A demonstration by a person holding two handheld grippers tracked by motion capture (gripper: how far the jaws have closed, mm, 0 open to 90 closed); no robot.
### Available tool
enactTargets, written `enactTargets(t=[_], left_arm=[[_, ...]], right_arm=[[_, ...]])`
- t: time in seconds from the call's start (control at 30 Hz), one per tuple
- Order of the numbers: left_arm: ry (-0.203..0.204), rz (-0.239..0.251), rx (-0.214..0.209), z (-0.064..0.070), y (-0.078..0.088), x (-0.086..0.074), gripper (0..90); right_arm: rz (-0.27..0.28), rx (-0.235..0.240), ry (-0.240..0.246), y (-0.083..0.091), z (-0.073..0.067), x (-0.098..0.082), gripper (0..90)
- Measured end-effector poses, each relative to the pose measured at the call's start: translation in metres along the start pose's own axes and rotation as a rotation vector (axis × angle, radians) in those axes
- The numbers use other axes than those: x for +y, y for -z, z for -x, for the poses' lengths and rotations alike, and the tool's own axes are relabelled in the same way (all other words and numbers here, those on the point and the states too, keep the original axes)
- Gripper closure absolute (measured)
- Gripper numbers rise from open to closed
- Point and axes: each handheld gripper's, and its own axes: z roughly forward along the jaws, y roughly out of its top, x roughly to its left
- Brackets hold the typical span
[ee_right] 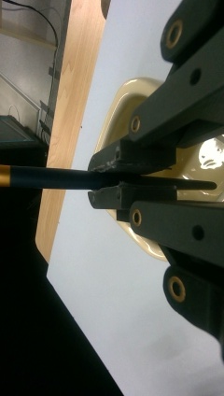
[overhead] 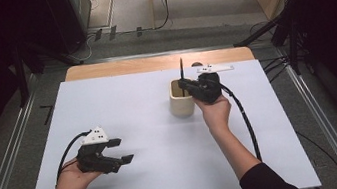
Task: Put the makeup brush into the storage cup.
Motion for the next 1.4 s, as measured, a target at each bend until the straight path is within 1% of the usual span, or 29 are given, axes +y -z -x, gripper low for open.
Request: enactTargets(t=[0.07, 0.13, 0.3, 0.37, 0.4, 0.43, 0.47, 0.5, 0.53, 0.57, 0.6, 0.63, 0.67, 0.7, 0.73, 0.77, 0.83, 0.9, 0.97, 1.0, 1.1, 1.2, 1.27, 1.33, 1.4], left_arm=[[-0.004, 0.008, 0.008, 0.000, 0.001, 0.001, 25.7], [0.005, 0.019, 0.008, -0.001, 0.002, 0.001, 25.8], [0.000, 0.011, 0.008, 0.000, 0.002, 0.001, 25.8], [-0.002, 0.013, 0.013, 0.000, 0.002, 0.001, 25.8], [0.002, 0.018, 0.017, 0.000, 0.002, 0.001, 26.0], [0.002, 0.018, 0.017, 0.000, 0.002, 0.001, 26.6], [0.001, 0.024, 0.018, 0.000, 0.003, 0.001, 26.7], [0.005, 0.031, 0.020, 0.000, 0.004, 0.001, 26.7], [0.007, 0.036, 0.020, -0.001, 0.005, 0.001, 26.8], [0.009, 0.035, 0.021, -0.001, 0.005, 0.001, 26.8], [0.009, 0.032, 0.021, -0.001, 0.004, 0.001, 26.8], [0.010, 0.030, 0.021, -0.001, 0.004, 0.001, 26.7], [0.007, 0.022, 0.019, -0.001, 0.003, 0.001, 26.7], [0.007, 0.022, 0.019, -0.001, 0.003, 0.001, 26.7], [0.006, 0.017, 0.011, 0.000, 0.003, 0.001, 26.6], [0.006, 0.017, 0.011, 0.000, 0.003, 0.001, 26.5], [0.005, 0.010, 0.009, -0.001, 0.002, 0.001, 26.4], [0.006, 0.009, 0.007, -0.001, 0.002, 0.001, 26.4], [0.007, 0.012, 0.006, -0.001, 0.002, 0.001, 26.4], [0.007, 0.012, 0.006, -0.001, 0.002, 0.001, 26.3], [0.009, 0.010, 0.005, -0.001, 0.001, 0.001, 26.3], [0.008, 0.006, 0.007, -0.001, 0.001, 0.001, 26.3], [0.006, 0.003, 0.005, -0.001, 0.001, 0.001, 26.3], [0.006, -0.003, 0.004, -0.001, 0.001, 0.000, 26.3], [0.007, -0.001, 0.004, -0.001, 0.000, 0.000, 26.3]], right_arm=[[0.000, 0.000, 0.002, 0.001, 0.000, 0.001, 83.7], [0.001, -0.005, 0.006, 0.001, 0.000, 0.001, 83.7], [-0.002, -0.006, 0.003, 0.002, 0.001, 0.001, 83.6], [-0.010, 0.003, 0.000, 0.001, 0.001, 0.001, 83.4], [-0.011, 0.004, 0.002, 0.001, 0.001, 0.002, 81.9], [-0.007, 0.010, 0.005, 0.002, 0.000, 0.002, 81.9], [0.002, 0.015, 0.012, 0.003, 0.000, 0.003, 66.6], [0.002, 0.015, 0.012, 0.003, 0.000, 0.003, 66.6], [0.018, 0.002, 0.029, 0.006, -0.003, 0.004, 53.1], [0.018, 0.002, 0.029, 0.006, -0.003, 0.004, 53.1], [0.025, 0.005, 0.040, 0.008, -0.003, 0.005, 49.0], [0.023, 0.015, 0.058, 0.010, -0.004, 0.006, 42.9], [0.019, 0.022, 0.067, 0.011, -0.004, 0.006, 39.7], [0.012, 0.027, 0.069, 0.012, -0.005, 0.006, 36.8], [0.001, 0.041, 0.074, 0.012, -0.005, 0.006, 33.9], [-0.007, 0.051, 0.085, 0.013, -0.005, 0.005, 31.1], [-0.032, 0.069, 0.090, 0.015, -0.008, 0.005, 26.4], [-0.044, 0.085, 0.104, 0.017, -0.010, 0.004, 25.7], [-0.054, 0.111, 0.118, 0.020, -0.012, 0.004, 27.3], [-0.054, 0.111, 0.118, 0.020, -0.012, 0.004, 27.3], [-0.068, 0.143, 0.107, 0.027, -0.016, 0.001, 27.4], [-0.085, 0.150, 0.117, 0.031, -0.019, -0.003, 27.8], [-0.094, 0.157, 0.129, 0.034, -0.020, -0.006, 29.9], [-0.091, 0.175, 0.124, 0.036, -0.023, -0.008, 30.3], [-0.104, 0.181, 0.140, 0.038, -0.026, -0.010, 30.3]])
